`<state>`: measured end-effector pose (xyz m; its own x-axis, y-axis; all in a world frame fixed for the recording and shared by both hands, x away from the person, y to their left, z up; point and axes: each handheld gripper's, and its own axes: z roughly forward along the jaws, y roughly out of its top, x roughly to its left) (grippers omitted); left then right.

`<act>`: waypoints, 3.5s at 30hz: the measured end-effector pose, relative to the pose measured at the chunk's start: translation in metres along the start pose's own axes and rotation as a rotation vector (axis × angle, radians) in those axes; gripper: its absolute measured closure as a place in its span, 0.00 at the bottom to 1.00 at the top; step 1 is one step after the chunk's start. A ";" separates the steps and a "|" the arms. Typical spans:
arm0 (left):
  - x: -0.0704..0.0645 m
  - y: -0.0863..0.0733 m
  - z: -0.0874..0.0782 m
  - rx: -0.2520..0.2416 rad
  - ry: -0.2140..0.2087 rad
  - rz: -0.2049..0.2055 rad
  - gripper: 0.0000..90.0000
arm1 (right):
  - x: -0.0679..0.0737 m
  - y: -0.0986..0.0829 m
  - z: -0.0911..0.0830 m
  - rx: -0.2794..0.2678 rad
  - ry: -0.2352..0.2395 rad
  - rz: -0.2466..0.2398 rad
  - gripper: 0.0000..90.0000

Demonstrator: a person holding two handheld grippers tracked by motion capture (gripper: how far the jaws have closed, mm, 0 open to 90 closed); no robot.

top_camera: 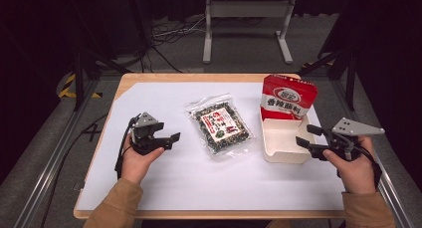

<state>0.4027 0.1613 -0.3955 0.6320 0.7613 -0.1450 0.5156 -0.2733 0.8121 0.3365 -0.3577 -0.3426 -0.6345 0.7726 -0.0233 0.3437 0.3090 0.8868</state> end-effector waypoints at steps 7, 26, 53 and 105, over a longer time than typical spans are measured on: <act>-0.002 0.003 0.009 0.004 -0.057 -0.044 0.43 | 0.009 -0.002 0.007 0.018 0.012 -0.033 0.42; -0.003 0.002 0.065 0.115 -0.113 -0.164 0.40 | 0.032 0.004 0.006 -0.025 -0.014 -0.197 0.42; -0.022 0.018 0.110 0.223 -0.113 -0.214 0.28 | 0.035 0.007 0.001 -0.079 0.006 -0.231 0.42; -0.043 0.051 0.104 0.073 -0.165 -0.235 0.89 | 0.037 0.005 0.005 -0.079 0.007 -0.234 0.39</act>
<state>0.4615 0.0535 -0.4065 0.5728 0.7043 -0.4194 0.6956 -0.1470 0.7033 0.3186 -0.3247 -0.3416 -0.6956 0.6810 -0.2289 0.1318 0.4341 0.8912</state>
